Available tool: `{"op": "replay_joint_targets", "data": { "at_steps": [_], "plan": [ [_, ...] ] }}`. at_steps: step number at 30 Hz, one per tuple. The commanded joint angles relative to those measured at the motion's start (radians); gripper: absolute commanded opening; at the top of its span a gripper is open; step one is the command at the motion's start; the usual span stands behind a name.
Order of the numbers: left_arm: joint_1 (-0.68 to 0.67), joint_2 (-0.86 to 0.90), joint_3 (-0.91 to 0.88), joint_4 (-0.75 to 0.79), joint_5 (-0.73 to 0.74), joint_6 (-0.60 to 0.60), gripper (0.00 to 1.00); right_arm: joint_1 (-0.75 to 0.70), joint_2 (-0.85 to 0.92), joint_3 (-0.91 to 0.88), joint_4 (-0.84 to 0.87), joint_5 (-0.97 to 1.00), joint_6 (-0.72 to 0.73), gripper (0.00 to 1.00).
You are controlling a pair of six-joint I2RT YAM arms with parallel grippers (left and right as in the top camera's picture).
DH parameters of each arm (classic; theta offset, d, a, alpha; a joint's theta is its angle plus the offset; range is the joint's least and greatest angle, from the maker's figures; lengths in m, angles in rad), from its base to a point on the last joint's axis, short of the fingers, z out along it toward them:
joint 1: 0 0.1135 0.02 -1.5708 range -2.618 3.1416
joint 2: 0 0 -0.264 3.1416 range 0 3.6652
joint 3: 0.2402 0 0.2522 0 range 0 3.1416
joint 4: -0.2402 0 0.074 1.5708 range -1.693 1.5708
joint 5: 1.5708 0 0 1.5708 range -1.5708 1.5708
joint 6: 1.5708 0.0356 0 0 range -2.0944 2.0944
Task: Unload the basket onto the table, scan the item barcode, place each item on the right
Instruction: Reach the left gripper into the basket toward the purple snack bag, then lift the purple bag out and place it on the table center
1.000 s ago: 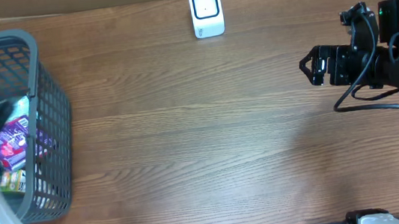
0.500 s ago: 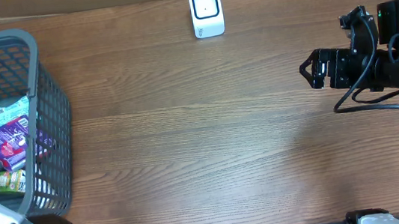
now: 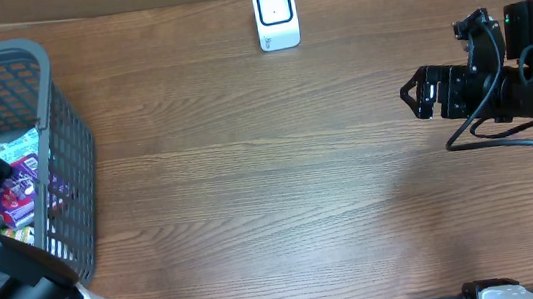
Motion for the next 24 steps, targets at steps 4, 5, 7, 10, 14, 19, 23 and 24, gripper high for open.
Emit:
{"op": "replay_joint_targets", "data": {
  "at_steps": [4, 5, 7, 10, 14, 19, 23, 24],
  "plan": [
    [-0.011, -0.008, -0.135, 0.076, -0.039, 0.008, 0.75, -0.003, -0.01, 0.019, -0.005, -0.009, -0.005, 1.0],
    [-0.016, -0.008, -0.167, 0.1, -0.058, -0.011, 0.75, -0.003, -0.01, 0.019, -0.004, -0.008, -0.005, 1.0],
    [-0.021, -0.008, -0.217, 0.132, -0.093, -0.042, 0.73, -0.003, -0.01, 0.019, -0.004, -0.008, -0.005, 1.0],
    [-0.025, -0.008, -0.267, 0.156, -0.143, -0.094, 0.32, -0.003, -0.01, 0.019, -0.007, -0.008, -0.005, 1.0],
    [-0.025, -0.012, -0.226, 0.134, -0.14, -0.095, 0.04, -0.003, -0.01, 0.019, -0.006, -0.008, -0.005, 1.0],
    [-0.027, -0.012, 0.006, -0.003, -0.08, -0.088, 0.04, -0.003, -0.01, 0.019, -0.003, -0.009, -0.005, 1.0],
    [-0.045, -0.016, 0.261, -0.146, -0.063, -0.059, 0.04, -0.003, -0.01, 0.019, -0.004, -0.009, -0.004, 1.0],
    [-0.052, -0.019, 0.328, -0.18, -0.063, -0.059, 0.04, -0.003, -0.01, 0.019, -0.003, -0.009, -0.004, 1.0]
  ]
}}
